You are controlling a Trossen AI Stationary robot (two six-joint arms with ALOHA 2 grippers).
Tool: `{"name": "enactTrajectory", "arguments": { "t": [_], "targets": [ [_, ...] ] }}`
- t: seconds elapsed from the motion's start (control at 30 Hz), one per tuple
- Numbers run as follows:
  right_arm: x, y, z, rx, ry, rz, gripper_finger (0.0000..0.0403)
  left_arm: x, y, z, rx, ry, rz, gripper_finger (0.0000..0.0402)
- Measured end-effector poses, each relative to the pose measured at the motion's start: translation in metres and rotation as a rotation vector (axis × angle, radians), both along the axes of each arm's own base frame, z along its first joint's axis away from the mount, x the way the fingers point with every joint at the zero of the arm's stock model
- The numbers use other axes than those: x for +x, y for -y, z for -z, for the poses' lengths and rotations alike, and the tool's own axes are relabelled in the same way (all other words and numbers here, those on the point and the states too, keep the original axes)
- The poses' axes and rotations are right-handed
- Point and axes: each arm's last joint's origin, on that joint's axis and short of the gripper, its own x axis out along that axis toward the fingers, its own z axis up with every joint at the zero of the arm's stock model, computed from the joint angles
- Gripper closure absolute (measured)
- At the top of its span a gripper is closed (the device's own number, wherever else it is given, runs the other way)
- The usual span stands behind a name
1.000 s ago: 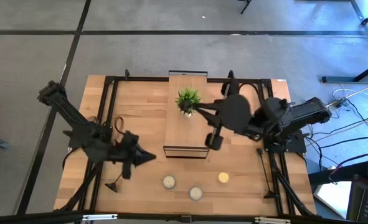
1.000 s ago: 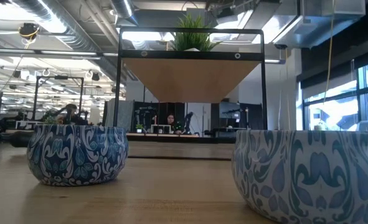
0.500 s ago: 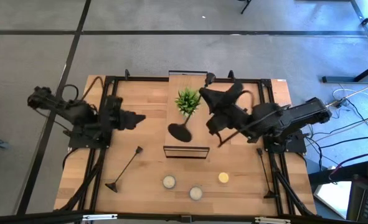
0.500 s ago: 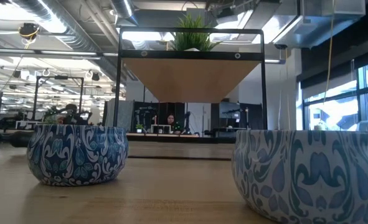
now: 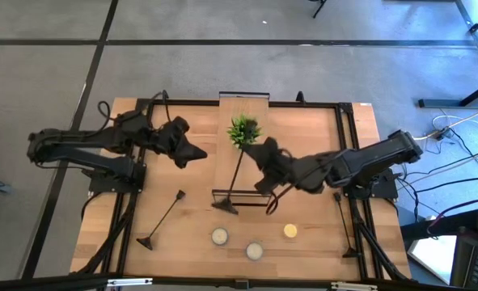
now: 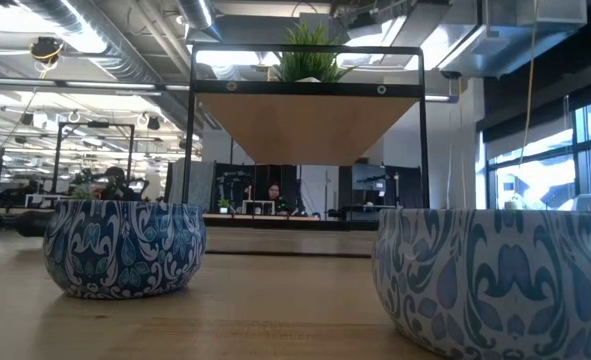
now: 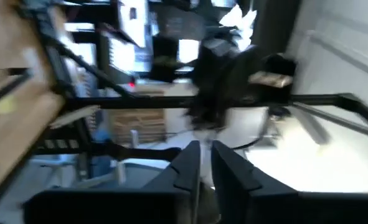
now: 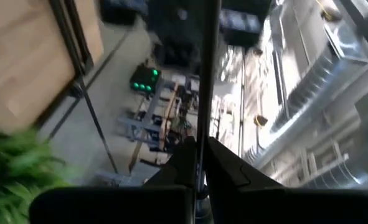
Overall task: Pick & Place candle stick holders
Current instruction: Put the middle candle holder on the shelf
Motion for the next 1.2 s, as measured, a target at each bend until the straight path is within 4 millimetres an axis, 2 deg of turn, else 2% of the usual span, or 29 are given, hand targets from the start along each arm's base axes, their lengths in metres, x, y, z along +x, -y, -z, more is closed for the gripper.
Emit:
{"name": "enactTrajectory", "arguments": {
  "t": [0.1,0.23,0.33,0.4,0.53,0.8,1.2],
  "targets": [
    [0.006,-0.003,0.008,0.023,-0.015,0.0,0.0385,0.006,-0.003,0.001,-0.018,0.004,0.037,0.032],
    [0.013,-0.004,0.017,0.037,-0.033,-0.01,0.0385,0.021,-0.001,0.013,-0.041,-0.061,0.075,0.0272],
    [0.02,-0.004,0.025,0.033,-0.056,-0.008,0.0385,0.035,0.005,0.023,-0.05,-0.108,0.123,0.0248],
    [0.022,-0.004,0.028,0.03,-0.065,-0.004,0.0385,0.043,0.009,0.024,-0.05,-0.079,0.146,0.0238],
    [0.023,-0.004,0.028,0.041,-0.058,0.002,0.0385,0.054,0.014,0.024,-0.075,-0.006,0.163,0.0231],
    [0.026,0.006,0.028,0.053,-0.051,0.029,0.0385,0.073,0.028,0.022,-0.071,-0.016,0.228,0.0231],
    [0.027,0.01,0.029,0.06,-0.061,0.026,0.0385,0.078,0.032,0.02,-0.052,-0.008,0.238,0.0235]
  ]
}}
